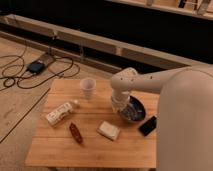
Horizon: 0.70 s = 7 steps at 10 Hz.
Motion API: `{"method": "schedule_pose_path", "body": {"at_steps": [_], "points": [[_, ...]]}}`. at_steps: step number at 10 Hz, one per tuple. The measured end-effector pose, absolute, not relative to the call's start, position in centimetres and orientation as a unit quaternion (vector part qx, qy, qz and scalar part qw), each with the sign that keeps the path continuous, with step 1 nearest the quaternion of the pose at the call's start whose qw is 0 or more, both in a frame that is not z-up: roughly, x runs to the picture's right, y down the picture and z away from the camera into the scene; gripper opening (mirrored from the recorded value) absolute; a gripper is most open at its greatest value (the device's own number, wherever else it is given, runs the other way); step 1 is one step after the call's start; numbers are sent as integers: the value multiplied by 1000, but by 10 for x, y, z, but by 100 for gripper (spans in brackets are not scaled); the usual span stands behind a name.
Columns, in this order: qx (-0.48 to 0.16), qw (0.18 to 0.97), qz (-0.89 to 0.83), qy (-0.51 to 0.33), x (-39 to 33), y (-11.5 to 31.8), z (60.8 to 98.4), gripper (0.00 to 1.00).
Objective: Drag the ceramic bowl in a circle
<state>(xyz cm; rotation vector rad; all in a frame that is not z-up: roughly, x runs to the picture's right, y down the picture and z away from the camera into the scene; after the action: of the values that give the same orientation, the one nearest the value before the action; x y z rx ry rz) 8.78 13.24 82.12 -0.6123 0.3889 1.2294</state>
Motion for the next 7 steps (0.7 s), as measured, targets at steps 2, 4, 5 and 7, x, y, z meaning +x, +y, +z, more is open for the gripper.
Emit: {"method": "schedule_pose_path", "body": {"at_steps": [2, 4, 5, 7], "points": [[-262, 749, 577, 193, 118, 130, 826, 0], [-243, 748, 584, 202, 144, 120, 836, 0], [-237, 752, 581, 205, 152, 114, 843, 0], [-229, 762, 572, 201, 156, 100, 860, 0]]}}
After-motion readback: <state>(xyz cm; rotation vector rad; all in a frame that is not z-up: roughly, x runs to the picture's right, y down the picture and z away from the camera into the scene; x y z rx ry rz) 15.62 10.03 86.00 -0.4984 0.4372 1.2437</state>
